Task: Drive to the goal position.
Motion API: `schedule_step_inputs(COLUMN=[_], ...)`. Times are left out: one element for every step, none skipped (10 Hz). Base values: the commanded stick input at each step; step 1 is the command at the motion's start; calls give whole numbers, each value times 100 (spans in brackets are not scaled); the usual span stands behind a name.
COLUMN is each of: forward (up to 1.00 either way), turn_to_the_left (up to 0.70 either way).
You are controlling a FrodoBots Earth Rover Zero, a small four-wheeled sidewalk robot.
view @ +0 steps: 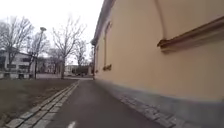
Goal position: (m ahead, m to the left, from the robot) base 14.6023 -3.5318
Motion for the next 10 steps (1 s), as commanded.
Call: schedule_step_inputs(forward=[70,70,70,70,70,70,70,70,70,70], turn_to_the_left=[0,0,8,27,32,0,0,5,24,35])
